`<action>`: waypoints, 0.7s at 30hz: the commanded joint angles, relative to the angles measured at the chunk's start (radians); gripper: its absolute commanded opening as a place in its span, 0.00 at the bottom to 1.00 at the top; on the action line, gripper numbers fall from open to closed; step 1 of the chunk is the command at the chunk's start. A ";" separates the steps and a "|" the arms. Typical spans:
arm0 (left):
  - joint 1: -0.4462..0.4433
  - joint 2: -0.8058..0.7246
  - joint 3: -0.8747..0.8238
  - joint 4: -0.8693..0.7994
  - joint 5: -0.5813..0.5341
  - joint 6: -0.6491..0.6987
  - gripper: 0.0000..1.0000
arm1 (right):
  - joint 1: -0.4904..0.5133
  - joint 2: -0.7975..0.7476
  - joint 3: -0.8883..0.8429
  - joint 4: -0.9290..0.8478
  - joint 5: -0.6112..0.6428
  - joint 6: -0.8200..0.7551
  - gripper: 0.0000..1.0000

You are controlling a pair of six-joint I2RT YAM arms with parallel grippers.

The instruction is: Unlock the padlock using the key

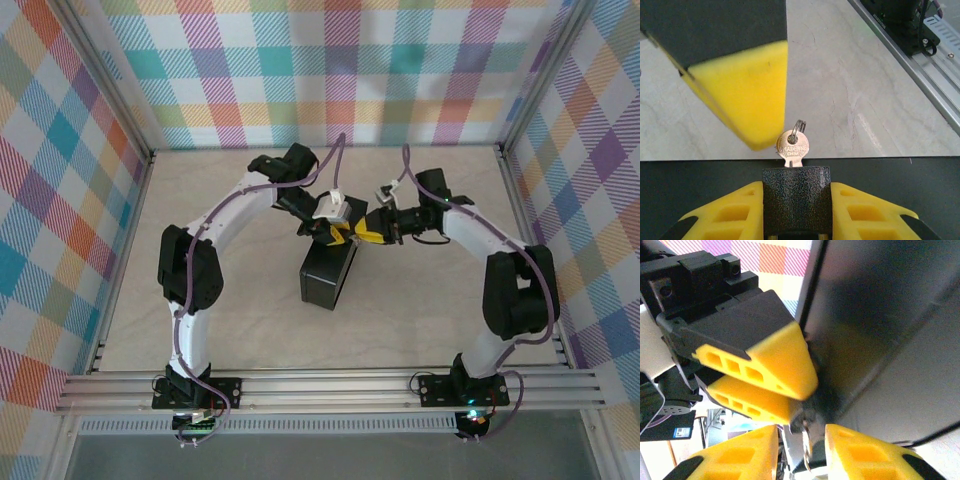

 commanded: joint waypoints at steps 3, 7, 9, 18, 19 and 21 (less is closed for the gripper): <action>0.008 -0.034 -0.026 -0.009 0.042 -0.017 0.23 | -0.023 -0.051 -0.047 0.001 -0.010 -0.041 0.29; 0.008 -0.035 -0.024 -0.004 0.044 -0.023 0.23 | -0.015 -0.069 -0.067 0.046 -0.025 -0.016 0.25; 0.008 -0.034 -0.024 -0.004 0.042 -0.025 0.23 | -0.005 -0.068 -0.063 0.048 -0.026 -0.014 0.25; 0.007 -0.037 -0.026 -0.002 0.041 -0.027 0.23 | 0.030 -0.049 -0.049 0.082 -0.036 0.010 0.21; 0.007 -0.036 -0.024 -0.003 0.043 -0.027 0.23 | 0.033 -0.046 -0.049 0.085 -0.036 0.011 0.20; 0.007 -0.036 -0.022 -0.002 0.047 -0.027 0.23 | 0.039 -0.042 -0.049 0.086 -0.034 0.013 0.17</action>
